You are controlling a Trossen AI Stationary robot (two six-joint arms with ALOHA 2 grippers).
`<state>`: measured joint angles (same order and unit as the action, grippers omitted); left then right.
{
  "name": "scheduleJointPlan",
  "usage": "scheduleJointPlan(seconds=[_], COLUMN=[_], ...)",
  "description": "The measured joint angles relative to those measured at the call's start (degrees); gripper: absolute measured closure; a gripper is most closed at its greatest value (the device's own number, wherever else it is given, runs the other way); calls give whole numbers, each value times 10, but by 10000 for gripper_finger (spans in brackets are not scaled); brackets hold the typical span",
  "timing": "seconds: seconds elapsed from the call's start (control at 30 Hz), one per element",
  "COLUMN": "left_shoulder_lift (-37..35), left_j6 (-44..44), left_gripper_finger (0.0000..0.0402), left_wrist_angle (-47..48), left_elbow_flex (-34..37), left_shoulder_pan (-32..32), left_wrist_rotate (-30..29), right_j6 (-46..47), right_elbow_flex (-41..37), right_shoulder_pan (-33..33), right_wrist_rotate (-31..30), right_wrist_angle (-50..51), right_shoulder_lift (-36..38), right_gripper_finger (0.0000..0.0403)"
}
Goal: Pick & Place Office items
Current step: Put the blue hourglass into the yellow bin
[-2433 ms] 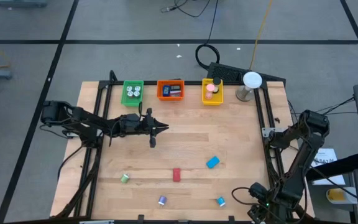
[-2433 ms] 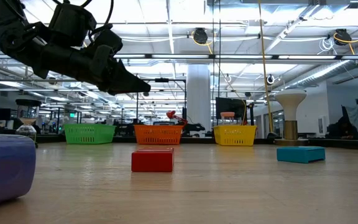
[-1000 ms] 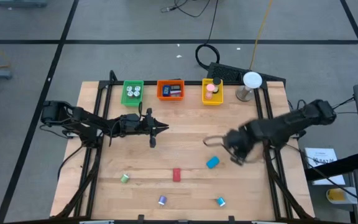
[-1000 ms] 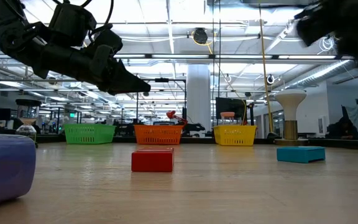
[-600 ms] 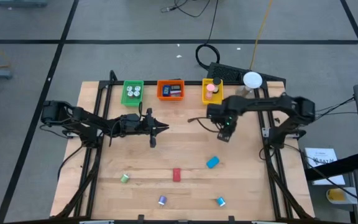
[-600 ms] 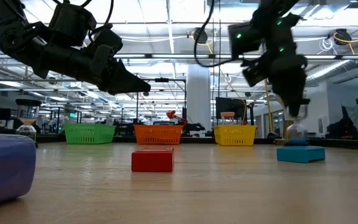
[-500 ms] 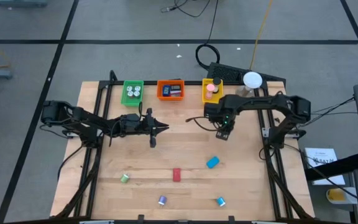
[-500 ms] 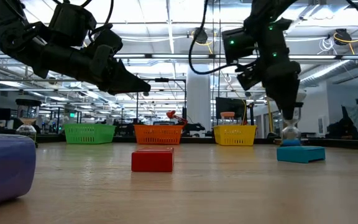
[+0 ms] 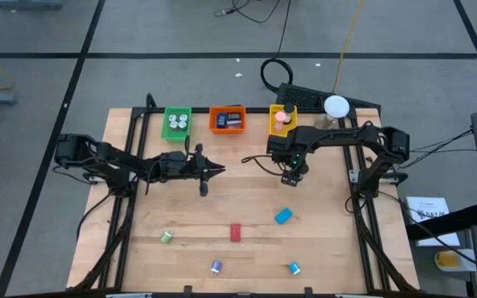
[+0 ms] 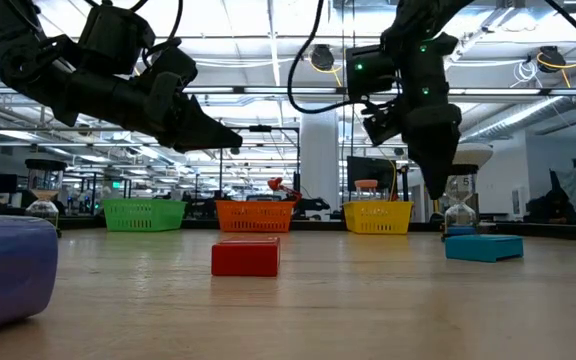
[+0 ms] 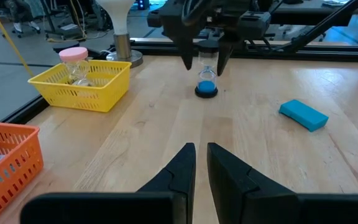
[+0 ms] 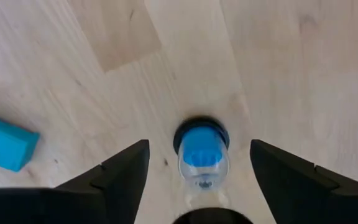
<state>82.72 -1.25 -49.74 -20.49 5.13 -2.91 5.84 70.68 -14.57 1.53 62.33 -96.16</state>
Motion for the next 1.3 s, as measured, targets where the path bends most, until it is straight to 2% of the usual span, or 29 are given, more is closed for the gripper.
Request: scheduleJointPlan(seconds=[0.13,0.3,0.43,0.57,0.63,0.7,0.77,0.83,0.9,0.97,1.3], left_shoulder_lift=[0,0,0,0,0,0,0,0,0,0,0], left_j6=[0,0,0,0,0,0,0,0,0,0,0], left_gripper_finger=[353,353,353,353,353,353,353,353,353,353,353], left_wrist_angle=[0,0,0,0,0,0,0,0,0,0,0], left_elbow_flex=[0,0,0,0,0,0,0,0,0,0,0], left_shoulder_pan=[0,0,0,0,0,0,0,0,0,0,0], left_wrist_rotate=[0,0,0,0,0,0,0,0,0,0,0], right_j6=[-7,9,75,148,158,160,185,230,271,287,331], right_elbow_flex=[16,26,-29,-122,-171,-208,-231,-244,-251,-254,-288], right_shoulder_pan=[-5,11,44,78,88,94,95,100,107,115,140], right_wrist_rotate=[-10,-107,-182,-206,-210,-186,-164,-184,-209,-207,-195], right_wrist_angle=[16,24,4,-56,-128,-164,-156,-141,-119,-111,-178], right_shoulder_lift=[0,51,150,263,314,355,386,414,435,446,404], right_gripper_finger=[130,172,237,309,340,369,392,398,385,357,133])
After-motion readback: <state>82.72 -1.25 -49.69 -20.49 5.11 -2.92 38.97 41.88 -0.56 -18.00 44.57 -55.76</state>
